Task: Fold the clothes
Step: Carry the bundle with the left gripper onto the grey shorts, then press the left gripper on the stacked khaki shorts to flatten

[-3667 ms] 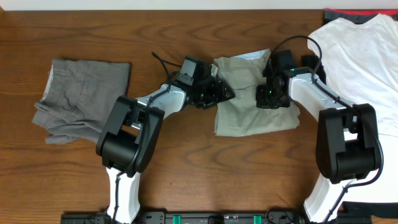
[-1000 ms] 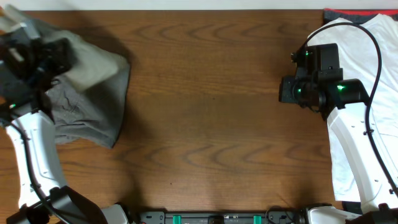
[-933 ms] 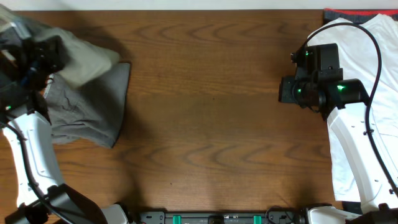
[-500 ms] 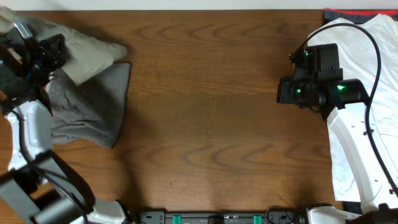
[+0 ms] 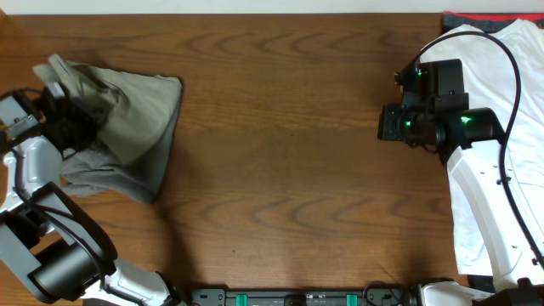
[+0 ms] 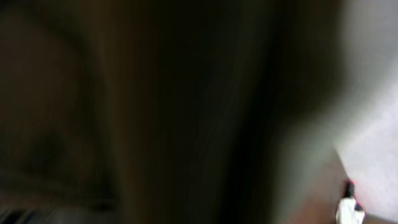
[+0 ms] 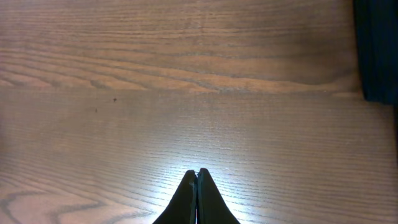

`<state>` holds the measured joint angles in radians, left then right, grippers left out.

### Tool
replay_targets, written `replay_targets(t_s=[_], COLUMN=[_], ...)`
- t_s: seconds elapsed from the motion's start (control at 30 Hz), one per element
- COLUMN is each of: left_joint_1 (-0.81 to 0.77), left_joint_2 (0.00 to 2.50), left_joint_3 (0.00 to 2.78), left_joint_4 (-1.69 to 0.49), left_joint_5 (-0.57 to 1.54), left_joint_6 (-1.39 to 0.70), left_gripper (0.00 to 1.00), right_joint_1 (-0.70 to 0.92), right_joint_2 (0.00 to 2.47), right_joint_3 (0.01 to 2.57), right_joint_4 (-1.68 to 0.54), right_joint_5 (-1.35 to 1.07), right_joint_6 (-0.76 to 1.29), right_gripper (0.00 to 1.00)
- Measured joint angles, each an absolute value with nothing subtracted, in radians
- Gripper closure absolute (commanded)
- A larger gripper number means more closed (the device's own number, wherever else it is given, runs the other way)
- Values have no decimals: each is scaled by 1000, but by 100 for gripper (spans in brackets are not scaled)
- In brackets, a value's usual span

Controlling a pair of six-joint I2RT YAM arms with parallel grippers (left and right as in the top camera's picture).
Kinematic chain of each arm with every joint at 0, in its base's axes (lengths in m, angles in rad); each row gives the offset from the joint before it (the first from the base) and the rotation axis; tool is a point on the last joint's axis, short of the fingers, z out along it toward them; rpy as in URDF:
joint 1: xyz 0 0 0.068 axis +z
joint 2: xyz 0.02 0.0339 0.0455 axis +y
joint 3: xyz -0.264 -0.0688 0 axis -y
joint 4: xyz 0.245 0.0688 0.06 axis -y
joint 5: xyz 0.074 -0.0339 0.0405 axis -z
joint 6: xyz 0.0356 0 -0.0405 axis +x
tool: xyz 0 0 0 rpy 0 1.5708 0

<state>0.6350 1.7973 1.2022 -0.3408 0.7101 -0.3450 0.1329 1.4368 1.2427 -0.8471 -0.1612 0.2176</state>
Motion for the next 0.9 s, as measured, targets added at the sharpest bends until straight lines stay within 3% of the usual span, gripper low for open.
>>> replay_targets(t_s=[0.17,0.27,0.33,0.37,0.4,0.47,0.53,0.6,0.63,0.7,0.73,0.77,0.9], left_joint_1=[689,728,756,768,779,799,807,810,810,810,810,810,801], left_joint_2=[1797,1797,1793,1788,1781,1755,1717,1663,1634,1563,1528,1482,1352], left_joint_3=[1203,1203,1203,1203,1203,1203,1203,1203,1203,1203,1203,1203,1206], left_joint_4=[-477,-556,-614,-644,-672,-722,-759,-780,-786,-789,-789,-787,-723], left_joint_5=[651,640,636,631,628,627,633,645,648,654,656,654,623], left_joint_6=[-348,-347,-345,-346,-350,-350,-334,-322,-316,-303,-297,-285,-265], left_gripper=[94,83,62,41,27,14,13,16,23,52,78,94,94], right_joint_1=[133,133,133,133,133,133,133,133,133,133,133,133,133], right_joint_2=[1437,1437,1437,1437,1437,1437,1437,1437,1437,1437,1437,1437,1437], right_joint_3=[1243,1243,1243,1243,1243,1243,1243,1242,1243,1243,1243,1243,1243], right_joint_4=[-847,-847,-845,-843,-841,-840,-840,-839,-839,-838,-837,-837,-833], right_joint_5=[-162,-162,-162,-162,-162,-162,-162,-162,-162,-162,-162,-162,-162], right_joint_6=[216,216,215,215,212,205,200,197,194,189,186,183,175], right_gripper=[98,97,97,97,97,97,97,96,96,96,96,95,95])
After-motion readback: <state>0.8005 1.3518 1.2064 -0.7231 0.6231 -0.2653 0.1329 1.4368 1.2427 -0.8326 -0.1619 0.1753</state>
